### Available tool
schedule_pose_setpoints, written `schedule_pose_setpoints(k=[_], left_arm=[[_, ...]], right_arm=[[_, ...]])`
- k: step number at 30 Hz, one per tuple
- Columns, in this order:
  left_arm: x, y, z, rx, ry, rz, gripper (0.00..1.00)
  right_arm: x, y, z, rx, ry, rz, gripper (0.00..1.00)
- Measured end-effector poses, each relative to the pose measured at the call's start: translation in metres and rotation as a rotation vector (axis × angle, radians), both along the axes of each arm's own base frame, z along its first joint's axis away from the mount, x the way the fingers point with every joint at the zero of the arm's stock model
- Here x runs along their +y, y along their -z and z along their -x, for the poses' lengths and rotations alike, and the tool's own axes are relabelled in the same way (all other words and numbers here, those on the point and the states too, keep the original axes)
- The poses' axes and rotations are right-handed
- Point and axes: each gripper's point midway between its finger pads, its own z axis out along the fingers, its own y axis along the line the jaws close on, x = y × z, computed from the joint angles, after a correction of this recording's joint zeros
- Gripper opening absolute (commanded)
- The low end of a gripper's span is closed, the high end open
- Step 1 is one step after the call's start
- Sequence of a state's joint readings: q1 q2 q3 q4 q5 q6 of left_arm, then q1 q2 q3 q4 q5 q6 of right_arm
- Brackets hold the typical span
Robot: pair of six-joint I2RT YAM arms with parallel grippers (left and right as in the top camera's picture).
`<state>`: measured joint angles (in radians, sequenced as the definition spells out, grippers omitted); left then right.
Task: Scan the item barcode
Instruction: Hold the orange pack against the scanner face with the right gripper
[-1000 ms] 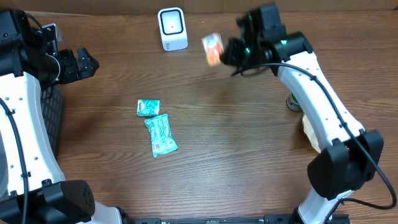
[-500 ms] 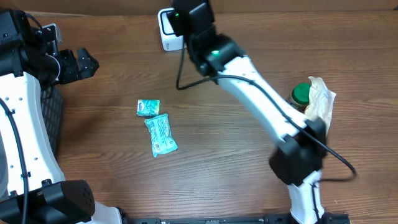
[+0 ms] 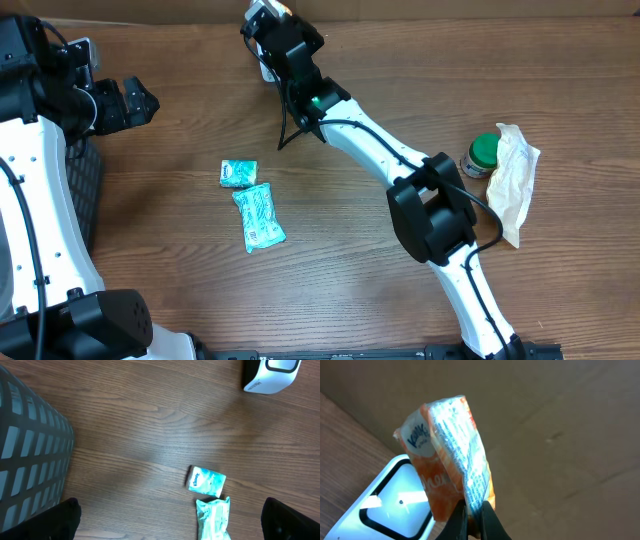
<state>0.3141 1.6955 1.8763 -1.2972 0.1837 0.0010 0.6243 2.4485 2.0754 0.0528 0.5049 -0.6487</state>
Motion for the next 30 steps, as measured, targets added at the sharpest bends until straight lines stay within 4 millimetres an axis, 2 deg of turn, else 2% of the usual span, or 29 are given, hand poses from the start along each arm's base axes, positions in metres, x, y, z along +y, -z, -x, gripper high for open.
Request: schedule_pose_setpoints(k=[7,11,21,30], left_arm=[[0.0,0.0,0.0,0.0,0.0,0.0,0.99],[0.0,0.0,0.0,0.0,0.0,0.0,0.99],[0.0,0.0,0.0,0.0,0.0,0.0,0.99],[0.0,0.0,0.0,0.0,0.0,0.0,0.99]], right_arm=[[0.005,0.055,-0.007,0.046,-0.028,0.057,0.04],[0.004,0.077,-0.008,0.072,-0.03,0.079,0.04],[0.001,0.052,-0.016,-0.039,0.005,0.069,0.04],[-0.004,0.051,-0.017,-0.057,0.002,0.22,0.04]])
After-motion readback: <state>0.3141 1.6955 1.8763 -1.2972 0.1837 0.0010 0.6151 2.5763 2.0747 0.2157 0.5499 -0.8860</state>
